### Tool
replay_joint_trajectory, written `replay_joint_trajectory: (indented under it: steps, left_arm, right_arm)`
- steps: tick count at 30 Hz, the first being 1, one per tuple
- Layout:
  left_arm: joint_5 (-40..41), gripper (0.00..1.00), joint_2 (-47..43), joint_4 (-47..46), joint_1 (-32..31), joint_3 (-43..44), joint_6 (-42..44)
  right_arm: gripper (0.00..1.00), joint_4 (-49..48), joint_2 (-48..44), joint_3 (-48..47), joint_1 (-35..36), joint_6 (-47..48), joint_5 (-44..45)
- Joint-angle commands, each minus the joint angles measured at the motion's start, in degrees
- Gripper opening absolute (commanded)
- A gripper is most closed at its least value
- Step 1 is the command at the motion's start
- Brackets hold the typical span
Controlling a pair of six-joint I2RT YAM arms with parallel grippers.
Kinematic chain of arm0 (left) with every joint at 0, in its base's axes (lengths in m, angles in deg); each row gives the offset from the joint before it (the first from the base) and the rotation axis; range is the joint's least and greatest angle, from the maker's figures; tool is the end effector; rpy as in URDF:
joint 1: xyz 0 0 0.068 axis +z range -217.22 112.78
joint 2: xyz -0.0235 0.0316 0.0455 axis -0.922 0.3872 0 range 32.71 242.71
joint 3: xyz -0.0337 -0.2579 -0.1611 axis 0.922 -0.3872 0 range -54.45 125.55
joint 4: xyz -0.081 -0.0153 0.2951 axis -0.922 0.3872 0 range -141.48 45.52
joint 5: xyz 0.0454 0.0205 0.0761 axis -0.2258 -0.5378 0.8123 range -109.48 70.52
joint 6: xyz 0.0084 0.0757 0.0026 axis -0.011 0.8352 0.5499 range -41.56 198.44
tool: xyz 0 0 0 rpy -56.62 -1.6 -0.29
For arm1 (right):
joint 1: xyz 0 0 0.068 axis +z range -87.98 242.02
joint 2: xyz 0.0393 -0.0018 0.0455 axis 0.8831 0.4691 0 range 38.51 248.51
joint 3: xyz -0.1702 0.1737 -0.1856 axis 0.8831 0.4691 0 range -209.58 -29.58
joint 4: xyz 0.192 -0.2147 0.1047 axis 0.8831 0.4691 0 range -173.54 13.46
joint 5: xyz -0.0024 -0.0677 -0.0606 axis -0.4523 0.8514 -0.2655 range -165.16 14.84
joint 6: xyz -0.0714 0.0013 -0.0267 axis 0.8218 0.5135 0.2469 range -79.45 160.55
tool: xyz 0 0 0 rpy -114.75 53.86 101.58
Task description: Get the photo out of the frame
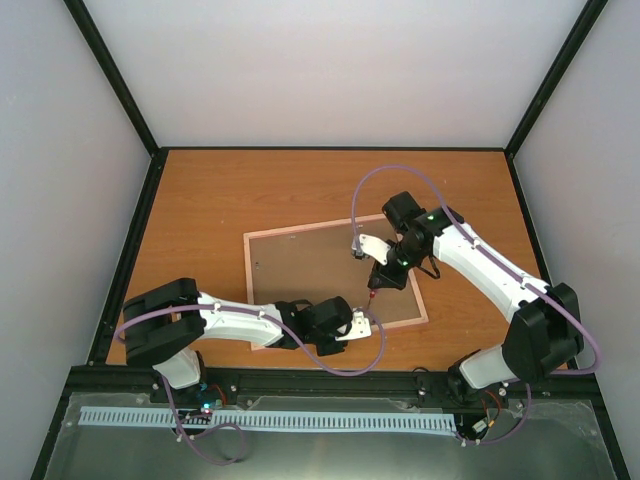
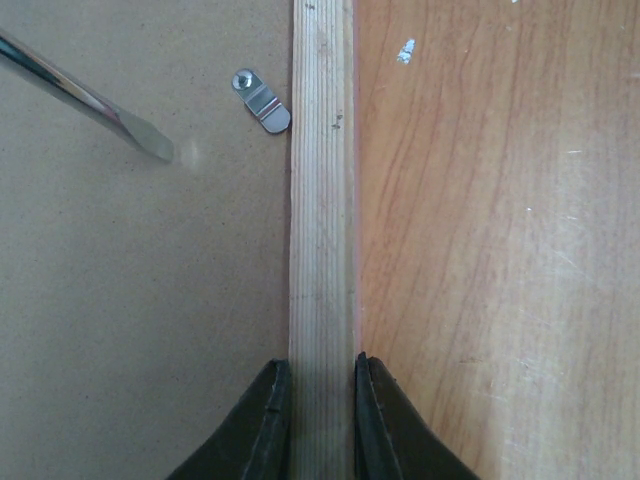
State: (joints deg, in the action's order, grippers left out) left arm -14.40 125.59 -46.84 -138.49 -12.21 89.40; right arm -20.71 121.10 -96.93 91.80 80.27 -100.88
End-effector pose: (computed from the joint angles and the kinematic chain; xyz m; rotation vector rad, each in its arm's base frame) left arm 0.1164 -0.3256 0.1095 1.6552 1.9504 -0.3038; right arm 0.2525 0.1768 0.2607 -1.6705 2.2893 0.6187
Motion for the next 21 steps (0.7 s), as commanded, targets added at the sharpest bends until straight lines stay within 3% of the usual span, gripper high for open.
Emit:
replay_joint_trajectory:
  steps: [1, 6, 12, 21]
  left_arm:
    - [1.6, 0.05, 2.5, 4.1, -0.2, -0.3, -0.4]
    - [1.5, 0.04, 2.8, 4.1, -0.2, -0.2, -0.3]
    - [1.5, 0.04, 3.0, 4.1, -0.1, -0.2, -0.3]
    - [1.4, 0.04, 2.9, 4.1, -0.2, -0.1, -0.3]
  right_arm:
    - [0.03, -1.3, 0.0, -1.5, 0.2, -0.5, 1.5]
    - [0.03, 3.5, -1.5, -2.1, 0.3, 4.5, -3.2]
    - [0.03, 3.9, -1.9, -1.4, 0.2, 3.3, 2.7]
    - [0.03, 6.1, -2.9, -0.9, 0.2, 3.6, 3.8]
